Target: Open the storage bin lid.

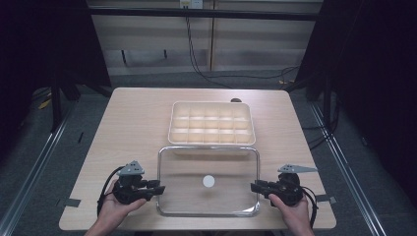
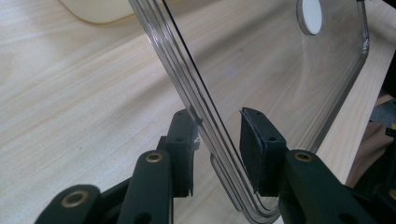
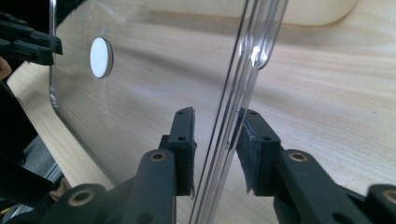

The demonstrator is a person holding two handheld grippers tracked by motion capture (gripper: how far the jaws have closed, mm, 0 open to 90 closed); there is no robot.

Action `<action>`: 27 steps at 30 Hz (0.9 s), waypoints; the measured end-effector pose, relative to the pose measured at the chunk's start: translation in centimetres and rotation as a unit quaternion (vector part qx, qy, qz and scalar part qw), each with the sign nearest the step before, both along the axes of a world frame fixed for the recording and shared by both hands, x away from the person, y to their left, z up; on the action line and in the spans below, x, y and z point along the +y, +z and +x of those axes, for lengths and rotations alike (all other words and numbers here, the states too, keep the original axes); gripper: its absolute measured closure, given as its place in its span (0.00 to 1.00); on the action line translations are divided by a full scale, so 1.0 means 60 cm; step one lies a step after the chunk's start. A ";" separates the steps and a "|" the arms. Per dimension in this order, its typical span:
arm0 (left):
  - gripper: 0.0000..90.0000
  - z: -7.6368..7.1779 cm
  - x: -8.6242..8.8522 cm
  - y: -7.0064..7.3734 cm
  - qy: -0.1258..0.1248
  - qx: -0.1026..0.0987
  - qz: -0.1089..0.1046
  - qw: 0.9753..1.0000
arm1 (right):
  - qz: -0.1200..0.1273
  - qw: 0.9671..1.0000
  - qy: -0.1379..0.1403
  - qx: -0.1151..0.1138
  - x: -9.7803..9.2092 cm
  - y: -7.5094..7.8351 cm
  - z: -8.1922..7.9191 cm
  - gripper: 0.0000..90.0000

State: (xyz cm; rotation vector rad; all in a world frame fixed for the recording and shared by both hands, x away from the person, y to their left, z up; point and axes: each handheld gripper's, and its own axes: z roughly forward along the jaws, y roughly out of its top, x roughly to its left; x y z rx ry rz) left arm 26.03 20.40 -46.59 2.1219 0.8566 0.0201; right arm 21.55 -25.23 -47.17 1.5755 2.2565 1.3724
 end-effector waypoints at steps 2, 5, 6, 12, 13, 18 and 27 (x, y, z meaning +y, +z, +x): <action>0.73 0.001 -0.001 -0.002 0.002 0.000 0.004 1.000 | 0.001 1.000 -0.002 0.006 0.000 -0.004 0.002 0.74; 0.73 0.003 -0.001 -0.004 -0.001 0.004 0.006 1.000 | -0.001 1.000 -0.003 0.009 0.000 -0.007 0.005 0.73; 0.72 0.004 -0.003 -0.006 0.000 0.004 0.007 1.000 | -0.003 1.000 -0.003 0.010 -0.001 -0.008 0.006 0.73; 0.67 0.001 -0.013 -0.016 -0.010 0.012 0.015 1.000 | -0.017 1.000 -0.013 0.023 0.001 -0.018 0.011 0.67; 0.67 0.001 -0.014 -0.016 -0.009 0.012 0.015 1.000 | -0.017 0.999 -0.014 0.025 0.001 -0.019 0.012 0.66; 0.66 0.003 -0.015 -0.018 -0.005 0.014 0.023 1.000 | -0.028 0.999 -0.008 0.025 0.005 -0.020 0.014 0.64; 0.65 0.010 -0.018 -0.024 -0.004 0.022 0.031 0.999 | -0.034 0.998 -0.010 0.045 0.007 -0.030 0.019 0.60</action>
